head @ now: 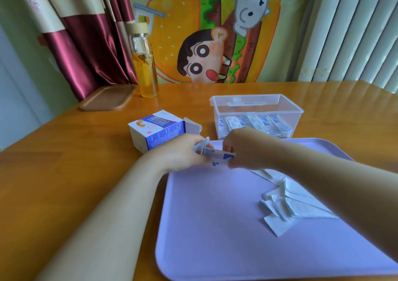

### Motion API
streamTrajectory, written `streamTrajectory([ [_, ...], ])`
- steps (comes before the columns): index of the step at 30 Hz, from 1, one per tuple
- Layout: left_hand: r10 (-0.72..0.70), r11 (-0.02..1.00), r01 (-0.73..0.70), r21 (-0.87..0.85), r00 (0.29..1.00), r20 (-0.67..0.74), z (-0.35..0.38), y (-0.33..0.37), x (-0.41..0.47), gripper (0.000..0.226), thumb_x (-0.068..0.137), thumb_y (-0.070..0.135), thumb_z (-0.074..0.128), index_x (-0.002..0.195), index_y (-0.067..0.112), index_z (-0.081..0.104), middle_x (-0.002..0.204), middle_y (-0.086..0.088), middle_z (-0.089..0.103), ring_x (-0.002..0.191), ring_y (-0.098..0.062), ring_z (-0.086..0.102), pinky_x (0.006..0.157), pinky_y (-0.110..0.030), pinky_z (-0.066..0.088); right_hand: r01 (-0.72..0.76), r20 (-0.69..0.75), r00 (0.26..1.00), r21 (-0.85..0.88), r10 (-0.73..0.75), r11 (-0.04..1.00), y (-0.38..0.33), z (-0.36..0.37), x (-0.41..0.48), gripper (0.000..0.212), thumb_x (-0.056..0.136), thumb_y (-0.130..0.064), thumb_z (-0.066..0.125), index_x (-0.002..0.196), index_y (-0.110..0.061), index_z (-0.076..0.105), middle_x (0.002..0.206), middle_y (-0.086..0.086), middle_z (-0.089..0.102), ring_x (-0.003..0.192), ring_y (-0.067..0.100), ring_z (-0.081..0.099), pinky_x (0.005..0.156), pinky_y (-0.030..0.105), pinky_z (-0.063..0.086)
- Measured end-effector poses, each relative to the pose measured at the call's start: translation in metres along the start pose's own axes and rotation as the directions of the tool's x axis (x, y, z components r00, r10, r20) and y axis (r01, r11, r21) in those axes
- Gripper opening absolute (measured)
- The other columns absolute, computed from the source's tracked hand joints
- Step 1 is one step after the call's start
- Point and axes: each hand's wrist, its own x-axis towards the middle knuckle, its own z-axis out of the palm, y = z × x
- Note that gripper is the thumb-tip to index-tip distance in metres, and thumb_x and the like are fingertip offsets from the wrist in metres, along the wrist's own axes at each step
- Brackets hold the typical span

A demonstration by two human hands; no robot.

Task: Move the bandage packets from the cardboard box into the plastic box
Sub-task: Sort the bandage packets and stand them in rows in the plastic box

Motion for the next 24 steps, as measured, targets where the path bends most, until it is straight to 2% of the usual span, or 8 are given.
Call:
streamTrajectory([
  [2, -0.003, 1.0, 0.003, -0.001, 1.0, 0.023, -0.004, 0.0, -0.003, 0.024, 0.078, 0.048, 0.07, 0.098, 0.039, 0.061, 0.096, 0.012, 0.063, 0.088, -0.008, 0.058, 0.074, -0.024, 0.053, 0.008, -0.005, 1.0, -0.007, -0.008, 1.0, 0.0, 0.007, -0.005, 0.003, 0.083, -0.022, 0.061, 0.081, -0.021, 0.058, 0.065, -0.004, 0.047, 0.059, 0.018, 0.05, 0.053, 0.026, 0.039],
  [4, -0.007, 1.0, 0.007, -0.009, 1.0, 0.021, -0.007, -0.001, -0.005, 0.025, 0.076, 0.052, 0.069, 0.097, 0.04, 0.061, 0.091, 0.013, 0.06, 0.088, -0.008, 0.057, 0.072, -0.02, 0.049, -0.006, -0.018, 1.0, 0.032, 0.007, 0.999, 0.002, 0.013, -0.009, 0.005, 0.083, -0.028, 0.062, 0.085, -0.023, 0.063, 0.072, -0.003, 0.055, 0.068, 0.02, 0.054, 0.057, 0.027, 0.042],
  [8, -0.016, 1.0, 0.017, -0.018, 0.999, 0.051, -0.006, -0.001, -0.006, 0.025, 0.079, 0.054, 0.064, 0.095, 0.036, 0.068, 0.092, 0.013, 0.064, 0.092, -0.008, 0.057, 0.08, -0.027, 0.053, -0.031, -0.016, 0.999, 0.126, 0.033, 0.992, 0.011, 0.016, -0.015, 0.015, 0.079, -0.038, 0.068, 0.09, -0.028, 0.066, 0.086, -0.005, 0.065, 0.079, 0.019, 0.06, 0.07, 0.033, 0.052],
  [10, -0.01, 0.999, 0.013, -0.031, 0.996, 0.088, -0.003, 0.0, -0.006, 0.023, 0.081, 0.051, 0.064, 0.097, 0.034, 0.069, 0.095, 0.011, 0.066, 0.091, -0.009, 0.058, 0.081, -0.028, 0.054, -0.034, 0.011, 0.999, 0.158, 0.032, 0.987, 0.015, 0.016, -0.02, 0.015, 0.079, -0.037, 0.069, 0.09, -0.028, 0.067, 0.088, -0.006, 0.067, 0.081, 0.018, 0.061, 0.075, 0.036, 0.053],
  [14, 0.001, 0.999, 0.003, -0.033, 0.992, 0.129, -0.002, 0.004, -0.005, 0.021, 0.083, 0.042, 0.066, 0.102, 0.032, 0.066, 0.085, 0.012, 0.063, 0.083, -0.009, 0.058, 0.067, -0.021, 0.047, -0.035, 0.006, 0.999, 0.224, 0.035, 0.974, 0.021, 0.018, -0.028, 0.017, 0.082, -0.024, 0.066, 0.099, -0.024, 0.068, 0.089, -0.008, 0.066, 0.073, 0.011, 0.055, 0.066, 0.022, 0.046],
  [20, 0.006, 1.0, -0.004, -0.018, 0.993, 0.115, 0.003, 0.008, -0.006, 0.022, 0.085, 0.041, 0.064, 0.102, 0.026, 0.068, 0.096, 0.002, 0.068, 0.089, -0.013, 0.061, 0.079, -0.033, 0.053, -0.032, -0.043, 0.998, 0.337, 0.05, 0.941, 0.021, 0.021, -0.027, 0.014, 0.079, -0.02, 0.069, 0.093, -0.023, 0.07, 0.07, -0.012, 0.057, 0.061, 0.008, 0.049, 0.056, 0.018, 0.039],
  [24, 0.011, 1.0, -0.014, 0.028, 0.995, 0.099, 0.005, 0.008, -0.006, 0.021, 0.086, 0.04, 0.064, 0.101, 0.026, 0.066, 0.093, 0.004, 0.066, 0.085, -0.011, 0.06, 0.074, -0.03, 0.053, -0.021, -0.059, 0.997, 0.354, 0.045, 0.935, 0.021, 0.024, -0.027, 0.008, 0.081, -0.02, 0.068, 0.089, -0.022, 0.07, 0.067, -0.01, 0.058, 0.057, 0.008, 0.047, 0.049, 0.013, 0.035],
])
